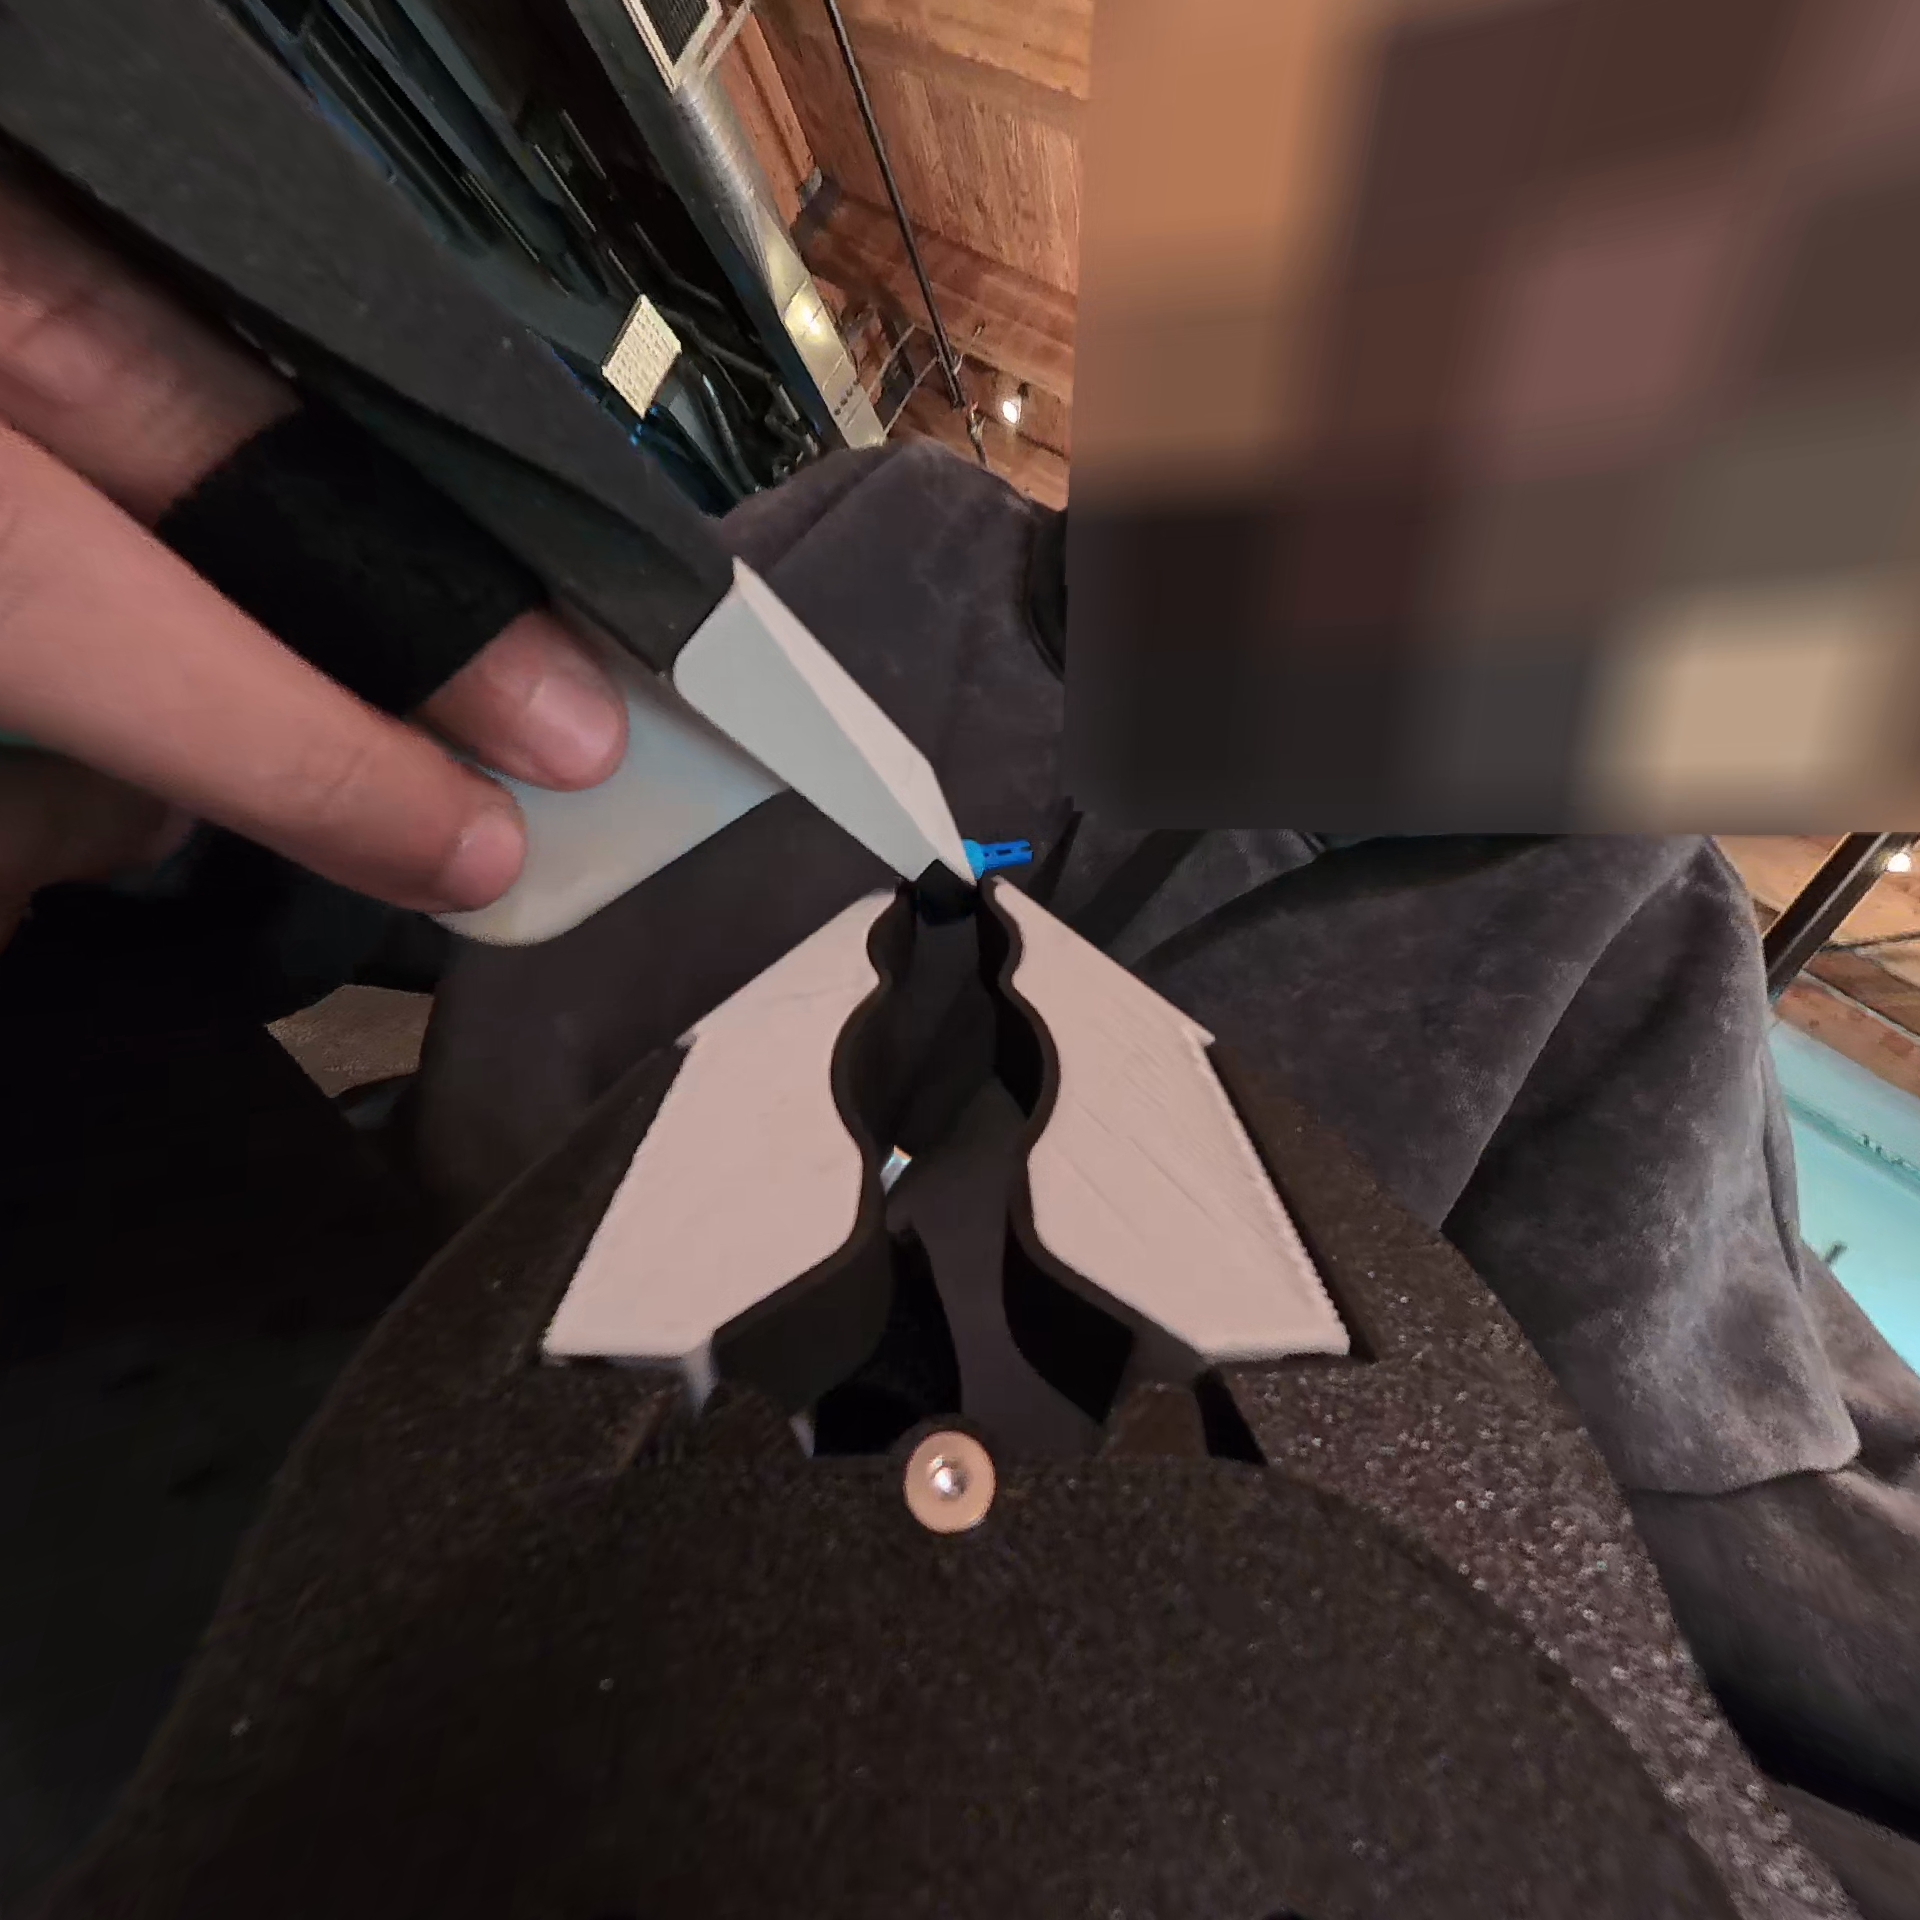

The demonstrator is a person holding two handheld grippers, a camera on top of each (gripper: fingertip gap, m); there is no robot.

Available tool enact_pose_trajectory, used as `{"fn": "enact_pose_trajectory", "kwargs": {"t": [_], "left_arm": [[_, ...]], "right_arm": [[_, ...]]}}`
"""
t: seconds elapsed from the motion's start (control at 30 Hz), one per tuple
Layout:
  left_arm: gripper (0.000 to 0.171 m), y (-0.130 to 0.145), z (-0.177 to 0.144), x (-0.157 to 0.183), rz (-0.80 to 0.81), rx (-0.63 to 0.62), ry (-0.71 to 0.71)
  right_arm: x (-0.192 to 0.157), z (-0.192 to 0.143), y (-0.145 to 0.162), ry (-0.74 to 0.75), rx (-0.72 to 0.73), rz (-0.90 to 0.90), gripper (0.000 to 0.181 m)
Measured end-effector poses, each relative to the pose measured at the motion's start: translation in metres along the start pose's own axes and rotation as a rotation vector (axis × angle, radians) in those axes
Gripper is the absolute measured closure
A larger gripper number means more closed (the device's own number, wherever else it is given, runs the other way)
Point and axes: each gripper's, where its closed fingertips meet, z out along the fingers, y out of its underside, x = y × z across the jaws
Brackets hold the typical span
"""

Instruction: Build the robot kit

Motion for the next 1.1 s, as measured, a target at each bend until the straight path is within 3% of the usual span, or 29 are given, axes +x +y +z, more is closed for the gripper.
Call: {"fn": "enact_pose_trajectory", "kwargs": {"t": [0.1,0.33,0.53,0.77,0.83,1.1], "left_arm": [[0.144,-0.014,-0.01,-0.011,-0.022,0.086,-0.065],[0.126,-0.044,-0.048,-0.045,-0.019,0.295,-0.31],[0.137,-0.062,-0.091,-0.066,0.134,0.398,-0.65],[0.14,-0.065,-0.11,-0.061,0.471,0.288,-1.001],[0.15,-0.06,-0.116,-0.067,0.493,0.231,-1.081],[0.166,-0.055,-0.111,-0.069,0.602,0.126,-1.162]], "right_arm": [[0.008,-0.01,-0.003,0.041,0.051,0.047,0.173],[0.034,-0.05,0.004,0.18,0.118,0.177,0.174],[0.063,-0.086,0.026,0.354,0.091,0.274,0.174],[0.085,-0.105,0.06,0.52,-0.044,0.326,0.174],[0.085,-0.101,0.064,0.517,-0.068,0.327,0.174],[0.084,-0.1,0.06,0.492,-0.03,0.356,0.174]]}}
